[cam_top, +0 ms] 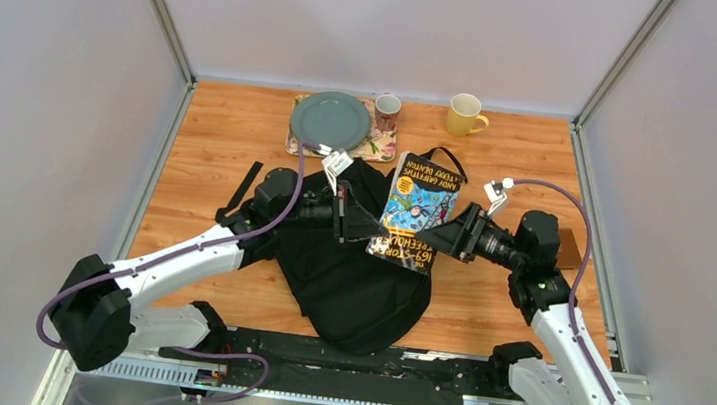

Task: Pack the student bag
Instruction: Pick up the book from the center of the board.

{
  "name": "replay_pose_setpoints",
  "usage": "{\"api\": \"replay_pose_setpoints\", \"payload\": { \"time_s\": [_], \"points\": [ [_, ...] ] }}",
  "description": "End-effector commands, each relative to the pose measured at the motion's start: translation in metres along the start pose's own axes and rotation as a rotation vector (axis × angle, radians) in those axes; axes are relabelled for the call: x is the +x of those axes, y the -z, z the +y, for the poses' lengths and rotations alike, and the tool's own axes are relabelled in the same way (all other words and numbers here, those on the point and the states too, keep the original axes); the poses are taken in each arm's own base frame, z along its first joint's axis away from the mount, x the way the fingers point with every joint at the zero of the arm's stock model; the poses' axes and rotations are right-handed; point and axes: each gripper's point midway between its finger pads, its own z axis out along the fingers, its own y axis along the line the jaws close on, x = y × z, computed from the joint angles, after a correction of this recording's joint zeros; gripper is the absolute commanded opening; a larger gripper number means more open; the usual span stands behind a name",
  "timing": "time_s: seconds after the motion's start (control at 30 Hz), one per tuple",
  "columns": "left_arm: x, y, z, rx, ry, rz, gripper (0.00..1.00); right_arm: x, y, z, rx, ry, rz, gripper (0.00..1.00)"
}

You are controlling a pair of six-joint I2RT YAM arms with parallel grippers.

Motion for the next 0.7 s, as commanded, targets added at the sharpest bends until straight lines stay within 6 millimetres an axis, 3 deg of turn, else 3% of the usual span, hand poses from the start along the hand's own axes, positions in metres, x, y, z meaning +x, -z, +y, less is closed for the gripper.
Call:
{"api": "replay_pose_setpoints", "payload": {
  "time_s": [0.0, 0.23, 0.57, 0.63, 0.67],
  "points": [
    [-0.022, 0.017, -0.052, 0.188, -0.080, -0.091, 0.00, 0.006, 0.005, 0.014, -0.069, 0.022, -0.012, 0.74],
    [-0.020, 0.026, -0.065, 0.240, -0.081, -0.112, 0.00, 0.001, -0.002, 0.009, -0.069, 0.009, 0.004, 0.73],
    [-0.021, 0.020, -0.074, 0.323, -0.049, -0.091, 0.00, -0.004, 0.001, 0.034, -0.160, 0.020, -0.008, 0.72],
    [-0.020, 0.025, -0.080, 0.374, -0.015, -0.123, 0.00, -0.006, 0.002, 0.037, -0.172, 0.029, -0.006, 0.69],
    [-0.018, 0.026, -0.079, 0.381, -0.006, -0.124, 0.00, -0.006, 0.002, 0.039, -0.179, 0.036, -0.001, 0.61]
  ]
}}
